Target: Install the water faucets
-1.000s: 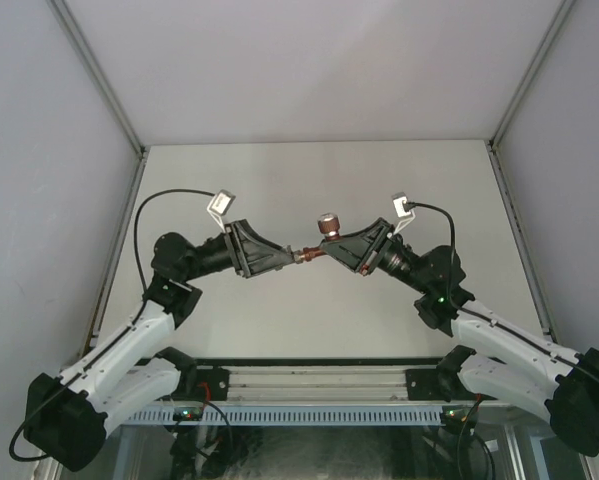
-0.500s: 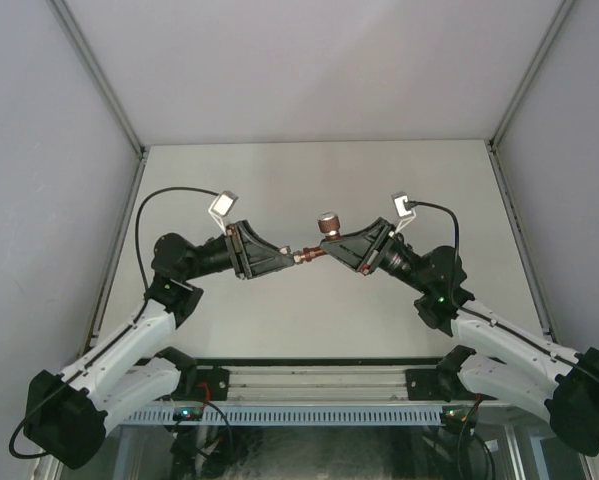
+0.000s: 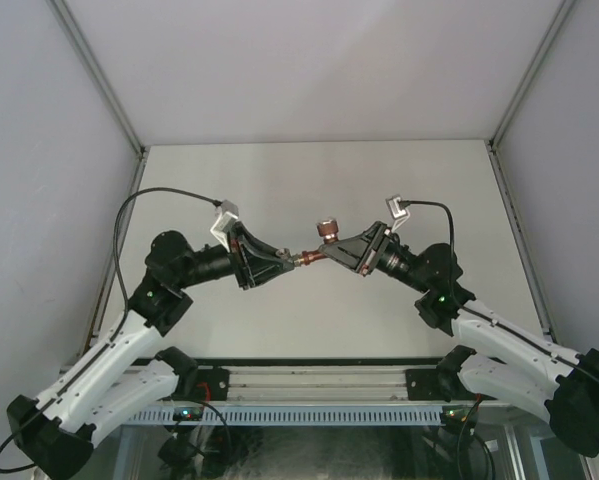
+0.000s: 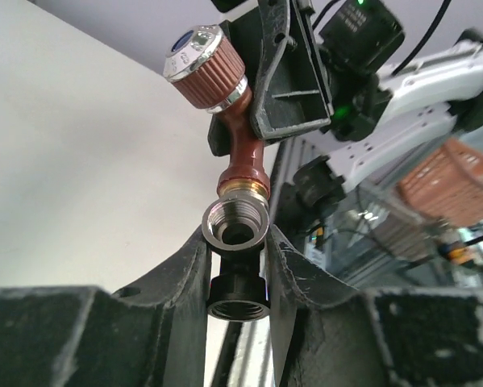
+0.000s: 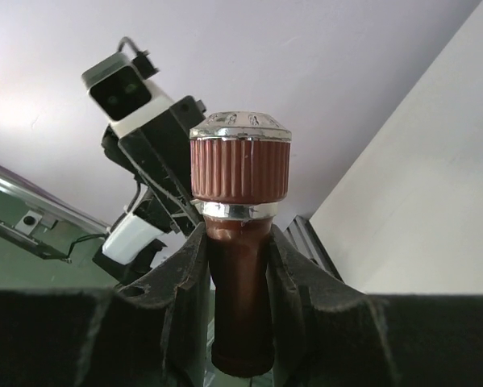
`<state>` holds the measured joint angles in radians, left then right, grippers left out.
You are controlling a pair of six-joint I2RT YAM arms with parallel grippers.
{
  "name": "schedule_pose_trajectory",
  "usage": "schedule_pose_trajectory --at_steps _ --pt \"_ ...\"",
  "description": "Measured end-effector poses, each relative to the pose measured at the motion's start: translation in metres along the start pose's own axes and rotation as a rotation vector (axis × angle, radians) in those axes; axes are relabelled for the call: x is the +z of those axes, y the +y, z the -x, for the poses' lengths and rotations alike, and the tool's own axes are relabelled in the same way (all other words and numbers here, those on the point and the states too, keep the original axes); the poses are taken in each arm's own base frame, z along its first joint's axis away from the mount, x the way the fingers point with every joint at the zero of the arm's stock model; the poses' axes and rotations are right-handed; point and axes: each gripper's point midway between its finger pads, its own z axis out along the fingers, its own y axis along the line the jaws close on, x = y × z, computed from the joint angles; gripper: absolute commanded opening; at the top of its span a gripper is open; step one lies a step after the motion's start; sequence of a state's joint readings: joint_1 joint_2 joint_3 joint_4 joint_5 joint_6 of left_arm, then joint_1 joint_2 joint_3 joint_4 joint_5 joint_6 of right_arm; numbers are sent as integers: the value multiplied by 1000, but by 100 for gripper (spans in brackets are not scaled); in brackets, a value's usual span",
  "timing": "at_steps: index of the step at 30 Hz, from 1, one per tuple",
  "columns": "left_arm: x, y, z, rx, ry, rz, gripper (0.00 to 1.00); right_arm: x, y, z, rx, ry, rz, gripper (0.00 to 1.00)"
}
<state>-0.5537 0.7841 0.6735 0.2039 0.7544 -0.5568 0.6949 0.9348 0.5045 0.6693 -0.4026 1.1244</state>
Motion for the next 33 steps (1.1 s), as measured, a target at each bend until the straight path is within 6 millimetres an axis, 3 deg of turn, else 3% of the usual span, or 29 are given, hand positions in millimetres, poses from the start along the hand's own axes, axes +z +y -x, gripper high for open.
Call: schedule_pose_trajectory --at_steps 3,8,16,19,22,27,33 --pt "-2 -1 -4 118 29 30 0 0 -1 -4 23 23 -8 2" --pt "-5 3 -14 263 69 49 0 -1 -8 -11 71 69 -23 21" --pt "-10 0 -18 403 90 24 0 -4 -11 -18 98 125 -23 43" --pt "-10 -3 -19 427 93 1 0 -6 -12 -19 99 140 -22 45" --pt "-10 -5 -20 439 99 -14 0 -7 -11 -21 99 151 -16 34" --pt "-11 -6 -21 461 107 -29 0 -7 -13 -21 108 158 -20 0" --pt "-11 -2 -21 579 128 -3 0 -7 -19 -22 203 156 -69 0"
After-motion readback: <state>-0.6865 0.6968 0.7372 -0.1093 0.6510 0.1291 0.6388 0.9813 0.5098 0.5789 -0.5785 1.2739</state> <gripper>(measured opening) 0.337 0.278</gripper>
